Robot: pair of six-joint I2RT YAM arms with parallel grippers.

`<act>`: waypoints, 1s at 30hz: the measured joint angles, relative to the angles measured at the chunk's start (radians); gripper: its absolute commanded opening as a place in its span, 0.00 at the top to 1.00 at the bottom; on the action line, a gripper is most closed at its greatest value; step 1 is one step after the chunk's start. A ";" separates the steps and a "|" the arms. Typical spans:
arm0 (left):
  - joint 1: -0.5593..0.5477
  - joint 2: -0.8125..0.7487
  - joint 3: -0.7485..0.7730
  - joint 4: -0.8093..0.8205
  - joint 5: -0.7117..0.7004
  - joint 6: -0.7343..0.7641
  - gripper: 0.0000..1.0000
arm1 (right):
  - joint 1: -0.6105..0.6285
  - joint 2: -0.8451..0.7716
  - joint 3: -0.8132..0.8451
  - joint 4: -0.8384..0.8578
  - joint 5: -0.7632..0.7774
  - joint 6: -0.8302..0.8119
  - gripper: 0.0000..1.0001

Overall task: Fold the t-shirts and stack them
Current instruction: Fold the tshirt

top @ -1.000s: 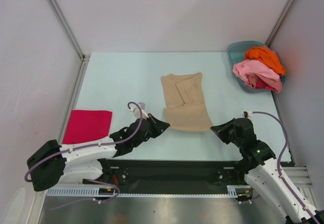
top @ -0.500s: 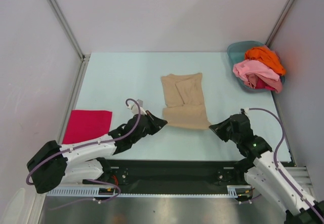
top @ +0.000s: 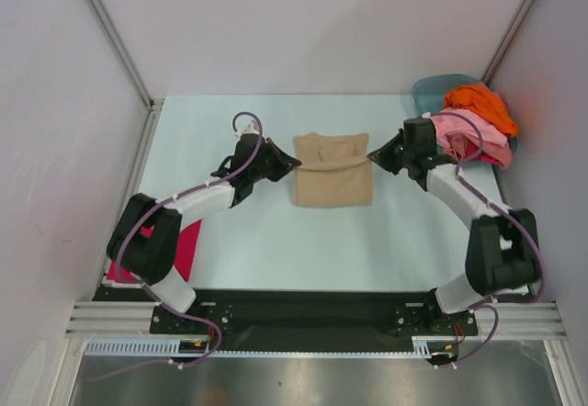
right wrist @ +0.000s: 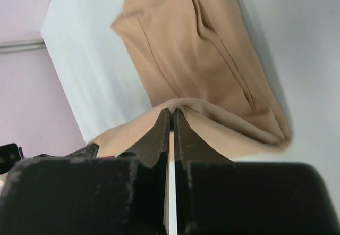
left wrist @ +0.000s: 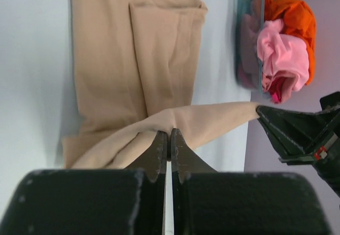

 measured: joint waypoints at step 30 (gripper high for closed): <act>0.186 0.629 0.612 0.023 0.230 -0.031 1.00 | -0.144 0.700 0.548 0.143 -0.248 -0.027 1.00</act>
